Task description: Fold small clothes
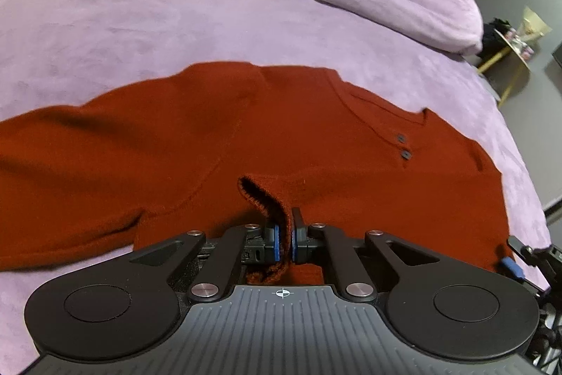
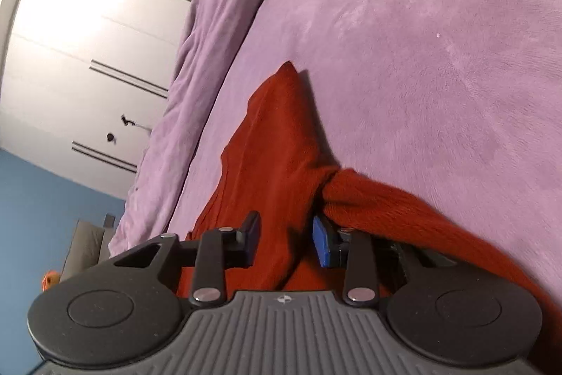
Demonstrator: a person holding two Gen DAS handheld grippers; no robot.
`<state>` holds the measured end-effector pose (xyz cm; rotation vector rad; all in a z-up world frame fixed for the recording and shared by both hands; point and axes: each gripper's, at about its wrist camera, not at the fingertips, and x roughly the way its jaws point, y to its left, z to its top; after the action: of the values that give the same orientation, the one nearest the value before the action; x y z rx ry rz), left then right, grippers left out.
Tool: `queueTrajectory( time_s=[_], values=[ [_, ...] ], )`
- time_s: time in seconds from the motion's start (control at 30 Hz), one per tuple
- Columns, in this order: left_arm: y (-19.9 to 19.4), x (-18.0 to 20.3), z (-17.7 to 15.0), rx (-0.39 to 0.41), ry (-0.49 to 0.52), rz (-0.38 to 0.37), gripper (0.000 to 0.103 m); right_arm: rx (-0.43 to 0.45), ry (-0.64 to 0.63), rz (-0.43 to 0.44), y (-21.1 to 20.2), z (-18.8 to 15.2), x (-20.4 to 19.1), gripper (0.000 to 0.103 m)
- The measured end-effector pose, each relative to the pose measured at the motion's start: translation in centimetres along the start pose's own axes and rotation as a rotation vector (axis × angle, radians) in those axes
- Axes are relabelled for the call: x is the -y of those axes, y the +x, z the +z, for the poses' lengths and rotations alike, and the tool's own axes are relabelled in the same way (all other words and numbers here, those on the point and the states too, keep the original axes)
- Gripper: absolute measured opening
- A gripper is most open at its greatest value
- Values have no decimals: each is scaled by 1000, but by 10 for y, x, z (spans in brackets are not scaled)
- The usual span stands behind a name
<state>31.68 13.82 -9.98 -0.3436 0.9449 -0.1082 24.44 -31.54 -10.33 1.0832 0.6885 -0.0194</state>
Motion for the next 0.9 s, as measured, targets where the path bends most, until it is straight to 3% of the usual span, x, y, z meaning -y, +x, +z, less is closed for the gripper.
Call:
queueTrajectory(
  time_s=[0.03,0.07,0.13,0.23,0.33,0.43,0.57,0.63,0.7,0.83,0.9],
  values=[
    [-3,3,2,19,-3,11,7,5,-11,-11,5,2,-3,11],
    [-7,6,6,45,-2,16,7,9,-31,-23,9,2,-7,6],
    [-20,17,13,123,19,8,7,32,-120,-36,6,11,-10,6],
    [-35,37,20,239,108,-10,7,140,-268,-87,-7,12,-23,5],
    [-26,47,22,247,194,45,7,181,-347,-139,-10,6,-27,6],
    [0,35,16,138,182,105,7,36,-376,-147,-3,-1,-26,12],
    [8,17,-1,92,188,116,8,16,-483,-58,-32,-4,-39,15],
    [11,12,-4,85,179,124,7,59,-526,-32,-40,3,-49,39],
    [10,12,-3,94,179,132,7,77,-571,-65,-29,11,-62,60],
    [3,26,10,159,188,130,7,53,-732,-265,32,22,-83,61],
    [-3,33,16,199,220,132,7,19,-770,-323,60,26,-85,57]
  ],
)
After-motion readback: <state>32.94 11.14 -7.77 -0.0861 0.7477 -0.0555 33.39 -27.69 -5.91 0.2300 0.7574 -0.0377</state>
